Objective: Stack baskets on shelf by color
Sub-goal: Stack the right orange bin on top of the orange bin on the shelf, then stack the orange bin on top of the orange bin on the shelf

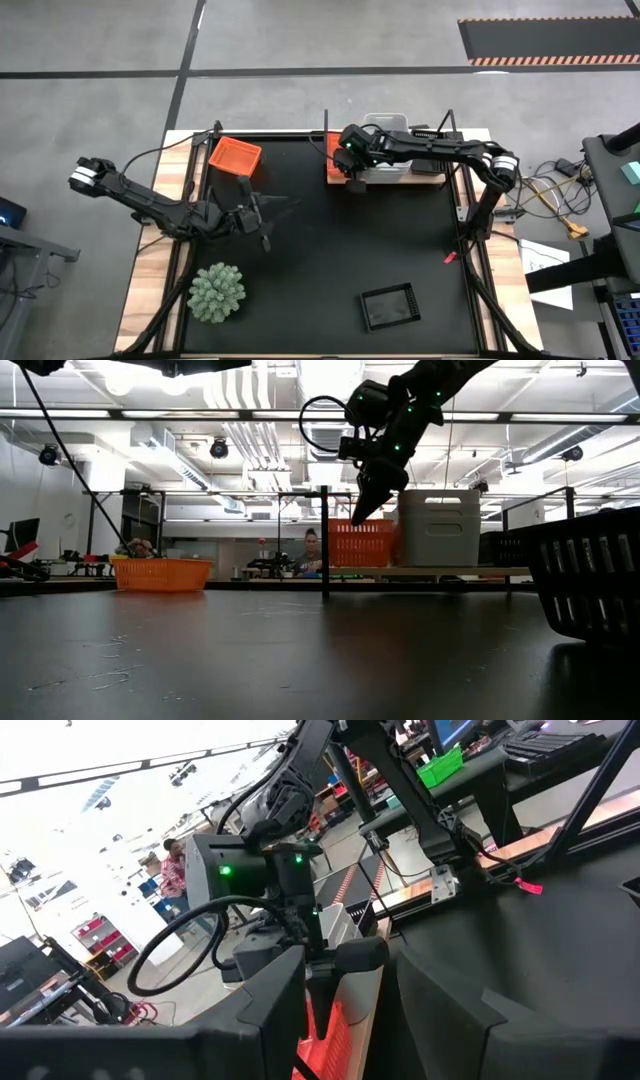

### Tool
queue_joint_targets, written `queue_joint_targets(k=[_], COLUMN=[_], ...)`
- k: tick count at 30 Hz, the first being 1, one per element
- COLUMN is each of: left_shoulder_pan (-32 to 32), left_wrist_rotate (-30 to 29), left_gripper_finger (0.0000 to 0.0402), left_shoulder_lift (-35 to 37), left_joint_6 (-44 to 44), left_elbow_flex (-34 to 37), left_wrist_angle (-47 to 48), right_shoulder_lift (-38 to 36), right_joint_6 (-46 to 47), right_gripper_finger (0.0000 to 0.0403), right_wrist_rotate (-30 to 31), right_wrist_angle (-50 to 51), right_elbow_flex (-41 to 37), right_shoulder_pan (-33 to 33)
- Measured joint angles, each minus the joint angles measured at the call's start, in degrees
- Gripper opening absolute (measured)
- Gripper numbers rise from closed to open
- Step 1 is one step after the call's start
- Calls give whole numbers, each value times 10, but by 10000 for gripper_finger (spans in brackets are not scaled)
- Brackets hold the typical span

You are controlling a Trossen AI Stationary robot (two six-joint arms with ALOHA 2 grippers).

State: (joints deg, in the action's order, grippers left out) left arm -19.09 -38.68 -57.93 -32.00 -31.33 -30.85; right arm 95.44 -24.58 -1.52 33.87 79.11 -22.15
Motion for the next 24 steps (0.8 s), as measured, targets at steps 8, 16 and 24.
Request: queue_joint_targets(k=[8,16,24], left_shoulder_pan=[0,12,93], left_wrist_rotate=[0,-63,-83], left_gripper_finger=[145,145,145], left_shoulder_lift=[0,5,5], left_joint_6=[1,161,412], left_elbow_flex=[0,-5,-7], left_wrist_angle=[0,4,149], right_shoulder_lift=[-56,-171,-326], right_joint_6=[12,79,165], right_gripper_finger=[124,117,95], right_wrist_rotate=[0,-41,-80], right_wrist_angle=[36,165,148], right_elbow_flex=[0,-12,-135], right_shoulder_pan=[4,35,145])
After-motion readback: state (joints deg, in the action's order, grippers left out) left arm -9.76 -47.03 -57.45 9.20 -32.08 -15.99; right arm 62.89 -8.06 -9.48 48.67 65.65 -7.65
